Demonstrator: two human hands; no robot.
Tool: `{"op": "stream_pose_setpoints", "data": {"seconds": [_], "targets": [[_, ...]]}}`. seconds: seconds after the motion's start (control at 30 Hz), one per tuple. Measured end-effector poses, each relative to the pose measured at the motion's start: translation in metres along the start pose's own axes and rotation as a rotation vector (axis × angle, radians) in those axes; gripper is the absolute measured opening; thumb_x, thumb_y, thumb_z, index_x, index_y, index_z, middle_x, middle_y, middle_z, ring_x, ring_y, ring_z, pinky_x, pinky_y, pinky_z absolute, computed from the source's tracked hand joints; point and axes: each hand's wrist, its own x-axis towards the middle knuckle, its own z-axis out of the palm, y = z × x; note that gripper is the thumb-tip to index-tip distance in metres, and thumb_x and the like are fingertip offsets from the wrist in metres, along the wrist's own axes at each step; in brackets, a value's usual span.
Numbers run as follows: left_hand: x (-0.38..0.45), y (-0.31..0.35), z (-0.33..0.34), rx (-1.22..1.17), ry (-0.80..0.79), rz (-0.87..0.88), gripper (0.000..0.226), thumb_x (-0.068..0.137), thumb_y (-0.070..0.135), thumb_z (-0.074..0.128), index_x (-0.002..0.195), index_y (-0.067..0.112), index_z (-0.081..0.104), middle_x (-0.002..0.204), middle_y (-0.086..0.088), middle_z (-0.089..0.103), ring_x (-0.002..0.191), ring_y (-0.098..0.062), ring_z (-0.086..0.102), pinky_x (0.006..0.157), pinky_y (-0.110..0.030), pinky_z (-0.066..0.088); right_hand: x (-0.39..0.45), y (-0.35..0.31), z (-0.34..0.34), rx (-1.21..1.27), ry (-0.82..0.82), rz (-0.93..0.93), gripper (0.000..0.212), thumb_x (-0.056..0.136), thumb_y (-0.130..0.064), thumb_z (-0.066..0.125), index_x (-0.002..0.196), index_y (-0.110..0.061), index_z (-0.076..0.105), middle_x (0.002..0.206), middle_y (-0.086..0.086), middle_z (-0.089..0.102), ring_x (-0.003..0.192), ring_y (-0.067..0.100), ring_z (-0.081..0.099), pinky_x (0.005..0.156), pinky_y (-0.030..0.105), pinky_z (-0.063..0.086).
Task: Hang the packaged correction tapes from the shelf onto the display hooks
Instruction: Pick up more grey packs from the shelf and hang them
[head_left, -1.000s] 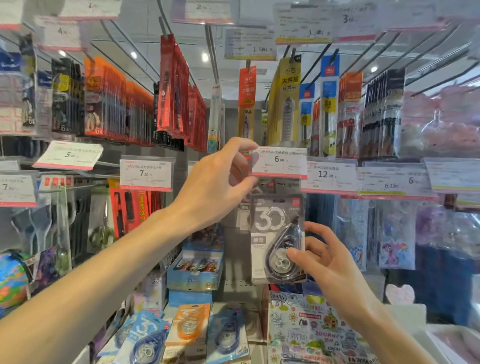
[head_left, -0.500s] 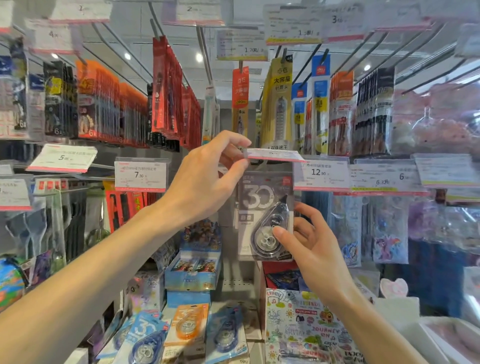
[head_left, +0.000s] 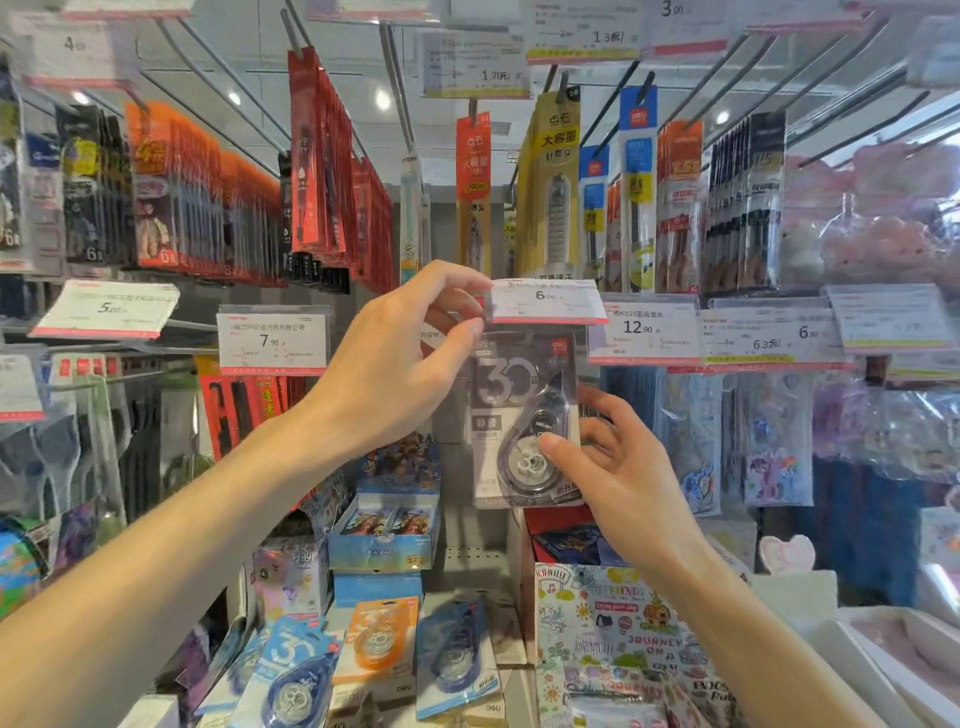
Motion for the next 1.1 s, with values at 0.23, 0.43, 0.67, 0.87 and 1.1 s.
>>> {"op": "stream_pose_setpoints", "data": {"seconds": [0.23,0.43,0.67,0.87,1.1], "targets": [[-0.025,-0.022,0.012,-0.069,-0.018,-0.091,0.021,0.098,0.022,0.065,0.117,0.031,0.063,0.095,0.016,0.070,0.092,-0.003,0.066,0.074,-0.018,0.055,0.007,0.011,0.006,-0.097,0.092,0.011,0.053,0.097,-0.037,0.072,0.134,-0.058,0.041,0.101,-0.026,0.071,0.091,-0.005,0.073,0.069,0.001,0.049],[-0.062,-0.055,0.057,-0.105,0.003,-0.238,0.015,0.096,0.027,0.067,0.110,0.032,0.064,0.089,0.016,0.071,0.086,-0.005,0.068,0.078,-0.028,0.056,0.019,0.024,0.012,-0.176,0.101,0.039,0.058,0.097,-0.045,0.069,0.149,-0.049,0.043,0.116,-0.031,0.069,0.093,-0.011,0.069,0.072,0.009,0.054],[-0.048,-0.090,0.107,-0.055,0.011,-0.378,0.055,0.102,0.038,0.056,0.152,0.040,0.034,0.119,0.010,0.068,0.088,-0.008,0.065,0.081,-0.031,0.052,0.049,0.054,0.020,-0.220,0.032,0.087,0.052,0.106,-0.025,0.056,0.152,-0.040,0.038,0.125,-0.033,0.067,0.098,-0.010,0.068,0.078,0.012,0.054],[-0.029,-0.119,0.138,-0.086,0.060,-0.514,0.061,0.099,0.032,0.063,0.154,0.032,0.035,0.147,-0.007,0.049,0.133,-0.027,0.053,0.110,-0.048,0.046,0.083,0.080,0.024,-0.297,-0.013,0.105,0.055,0.107,-0.036,0.050,0.158,-0.037,0.029,0.121,-0.025,0.060,0.107,0.001,0.067,0.087,0.026,0.055],[-0.016,-0.145,0.160,-0.087,0.036,-0.592,0.063,0.101,0.042,0.058,0.157,0.035,0.030,0.164,0.001,0.035,0.149,-0.024,0.038,0.118,-0.047,0.037,0.117,0.106,0.030,-0.193,0.011,0.184,0.050,0.109,-0.031,0.050,0.156,-0.024,0.038,0.128,-0.010,0.061,0.120,0.012,0.059,0.106,0.032,0.046]]}}
